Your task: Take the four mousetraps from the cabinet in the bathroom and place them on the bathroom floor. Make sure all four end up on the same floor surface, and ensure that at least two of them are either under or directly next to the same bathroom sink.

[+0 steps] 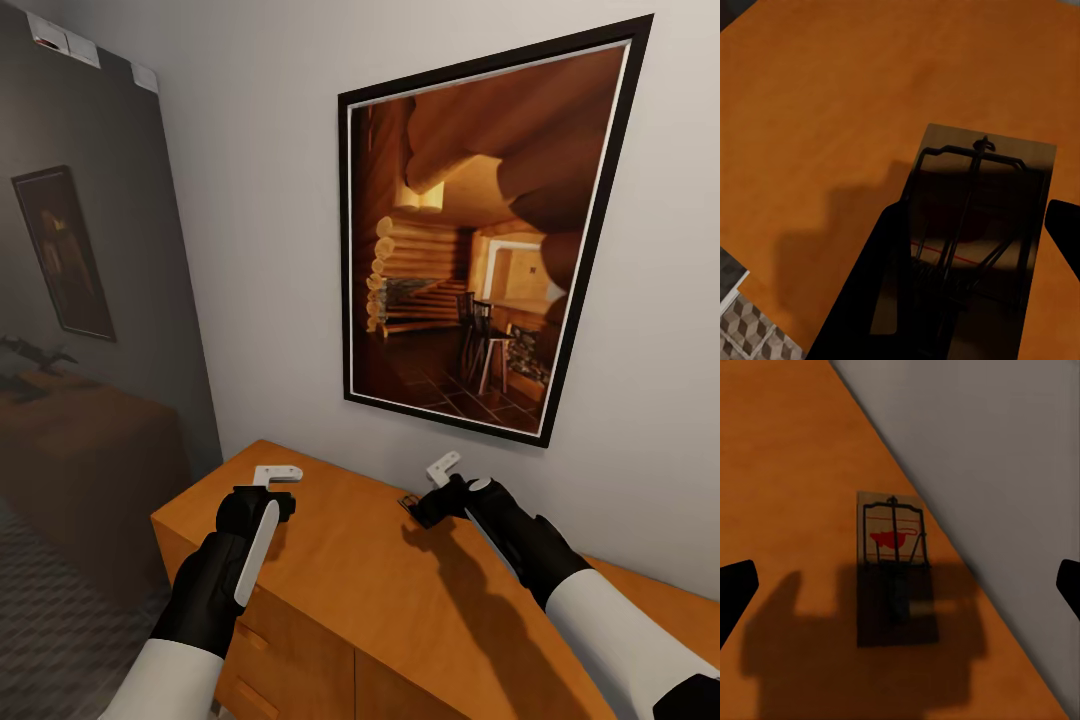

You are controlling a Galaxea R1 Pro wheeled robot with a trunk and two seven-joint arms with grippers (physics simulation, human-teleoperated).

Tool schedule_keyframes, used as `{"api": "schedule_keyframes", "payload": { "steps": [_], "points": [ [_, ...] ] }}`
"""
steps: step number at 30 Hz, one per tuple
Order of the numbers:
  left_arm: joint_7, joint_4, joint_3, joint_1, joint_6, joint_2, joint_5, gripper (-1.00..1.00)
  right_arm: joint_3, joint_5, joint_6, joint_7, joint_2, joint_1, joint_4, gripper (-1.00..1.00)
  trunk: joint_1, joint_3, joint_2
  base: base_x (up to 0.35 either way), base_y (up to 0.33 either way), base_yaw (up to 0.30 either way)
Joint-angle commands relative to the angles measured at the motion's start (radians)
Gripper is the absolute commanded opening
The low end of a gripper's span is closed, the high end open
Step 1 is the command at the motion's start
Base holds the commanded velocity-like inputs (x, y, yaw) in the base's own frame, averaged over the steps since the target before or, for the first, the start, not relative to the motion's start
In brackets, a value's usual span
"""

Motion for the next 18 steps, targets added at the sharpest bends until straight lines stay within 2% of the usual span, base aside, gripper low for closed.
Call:
{"api": "schedule_keyframes", "payload": {
  "steps": [1,14,18],
  "points": [
    [0.009,-0.001,-0.001,-0.001,0.003,0.000,0.009,-1.00,0.002,0.003,0.004,0.002,-0.001,-0.001,-0.002,1.00,0.000,-0.002,-0.001,0.000,0.000,0.000],
    [0.010,-0.001,-0.001,-0.001,0.003,0.000,0.009,-1.00,0.003,0.007,0.003,0.001,-0.001,-0.001,-0.001,1.00,0.000,-0.002,-0.001,0.000,0.001,0.000],
    [0.011,-0.001,-0.001,-0.001,0.003,0.000,0.009,-1.00,0.003,0.006,0.003,0.001,-0.001,-0.001,-0.001,1.00,0.000,-0.002,-0.001,0.081,0.084,0.000]
  ]
}}
